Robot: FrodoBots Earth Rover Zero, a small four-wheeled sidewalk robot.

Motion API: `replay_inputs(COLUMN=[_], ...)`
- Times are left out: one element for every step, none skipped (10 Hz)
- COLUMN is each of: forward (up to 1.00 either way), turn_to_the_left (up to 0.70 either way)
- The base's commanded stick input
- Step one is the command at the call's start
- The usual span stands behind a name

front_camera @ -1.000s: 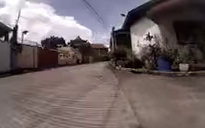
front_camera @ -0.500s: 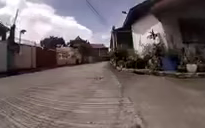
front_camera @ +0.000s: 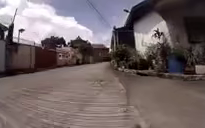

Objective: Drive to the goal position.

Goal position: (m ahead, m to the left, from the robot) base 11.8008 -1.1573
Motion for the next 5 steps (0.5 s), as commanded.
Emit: replay_inputs(forward=[0.00,0.00,0.00,0.00,0.00], turn_to_the_left=[0.00,0.00,0.00,0.00,0.00])
